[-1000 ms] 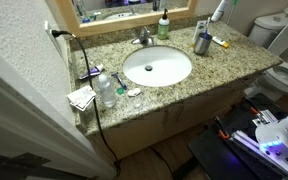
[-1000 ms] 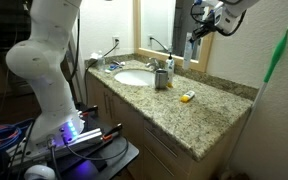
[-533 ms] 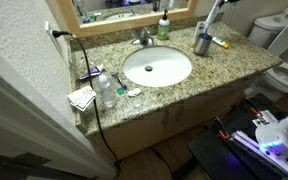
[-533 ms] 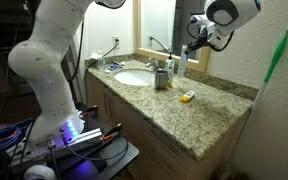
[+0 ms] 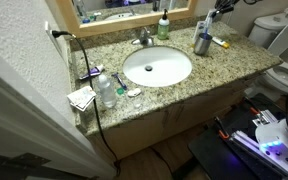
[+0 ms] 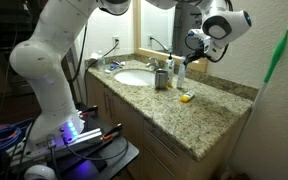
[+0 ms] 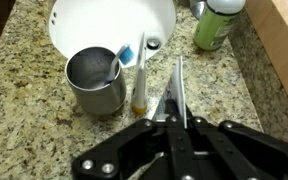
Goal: Move the squeeze bottle to the left on the counter
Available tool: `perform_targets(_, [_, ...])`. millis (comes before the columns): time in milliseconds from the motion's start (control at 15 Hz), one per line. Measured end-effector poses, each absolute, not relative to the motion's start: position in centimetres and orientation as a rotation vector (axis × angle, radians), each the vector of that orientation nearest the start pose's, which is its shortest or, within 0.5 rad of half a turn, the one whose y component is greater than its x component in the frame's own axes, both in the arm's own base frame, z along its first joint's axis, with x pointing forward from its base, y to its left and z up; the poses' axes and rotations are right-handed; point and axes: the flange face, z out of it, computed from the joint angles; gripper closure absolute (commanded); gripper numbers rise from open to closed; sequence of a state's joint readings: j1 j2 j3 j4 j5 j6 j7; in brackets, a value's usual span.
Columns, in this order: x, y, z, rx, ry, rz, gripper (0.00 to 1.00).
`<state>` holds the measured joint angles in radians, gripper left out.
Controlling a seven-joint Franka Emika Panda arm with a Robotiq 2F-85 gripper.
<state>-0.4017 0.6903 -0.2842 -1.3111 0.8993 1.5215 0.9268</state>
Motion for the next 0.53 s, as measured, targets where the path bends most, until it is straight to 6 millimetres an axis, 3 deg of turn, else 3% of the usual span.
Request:
perform_targets(200, [62.36,-32.81,33.19,-1.535,1.865,0.637,0.99])
perform_targets(267, [62.42,-32.8,33.22,-1.535,1.866,0.633,0.71])
perform_targets(333, [62.44,-32.81,33.23,-1.535,1.867,0.631,0.7])
perform_targets(533, [62.25,-32.92,33.14,-1.553,1.88,0.632,0.49])
